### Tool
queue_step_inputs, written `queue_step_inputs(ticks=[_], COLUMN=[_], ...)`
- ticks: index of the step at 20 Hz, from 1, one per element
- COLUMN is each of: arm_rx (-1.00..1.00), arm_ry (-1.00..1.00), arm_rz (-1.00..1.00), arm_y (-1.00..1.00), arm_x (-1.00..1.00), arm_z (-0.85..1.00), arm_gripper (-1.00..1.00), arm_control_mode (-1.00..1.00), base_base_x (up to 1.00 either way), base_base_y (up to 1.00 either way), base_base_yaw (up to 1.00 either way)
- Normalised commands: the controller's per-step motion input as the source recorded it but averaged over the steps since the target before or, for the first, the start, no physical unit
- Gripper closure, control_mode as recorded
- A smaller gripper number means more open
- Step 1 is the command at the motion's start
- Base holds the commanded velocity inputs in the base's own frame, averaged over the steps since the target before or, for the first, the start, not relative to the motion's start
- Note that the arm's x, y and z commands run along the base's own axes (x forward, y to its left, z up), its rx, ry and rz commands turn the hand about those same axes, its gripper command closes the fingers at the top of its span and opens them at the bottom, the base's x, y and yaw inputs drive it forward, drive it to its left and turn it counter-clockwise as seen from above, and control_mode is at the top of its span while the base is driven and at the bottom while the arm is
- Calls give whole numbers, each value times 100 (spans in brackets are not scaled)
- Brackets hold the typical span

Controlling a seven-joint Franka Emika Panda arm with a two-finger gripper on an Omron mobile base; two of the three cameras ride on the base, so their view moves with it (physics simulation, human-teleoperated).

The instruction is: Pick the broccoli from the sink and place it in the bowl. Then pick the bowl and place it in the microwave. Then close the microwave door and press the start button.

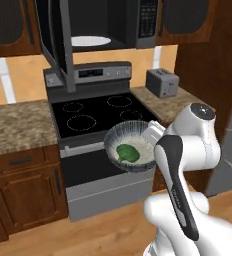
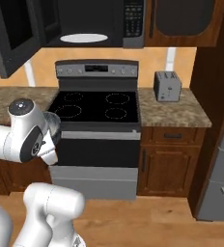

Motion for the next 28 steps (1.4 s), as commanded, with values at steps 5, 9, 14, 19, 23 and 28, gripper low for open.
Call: queue_step_inputs(ticks=[5, 9, 14, 19, 23, 28], arm_rx=[0, 0, 0, 0, 0, 0], arm_ry=[0, 0, 0, 0, 0, 0], arm_rz=[0, 0, 0, 0, 0, 0], arm_y=[0, 0, 0, 0, 0, 0], arm_x=[0, 0, 0, 0, 0, 0], arm_z=[0, 0, 0, 0, 0, 0], arm_gripper=[100, 100, 100, 100, 100, 100], arm_control_mode=[100, 100, 100, 100, 100, 100], base_base_x=[96, 90, 74, 57, 46, 60], base_base_y=[-8, -4, -7, -5, -1, 0], base_base_yaw=[6, 6, 7, 5, 1, 4])
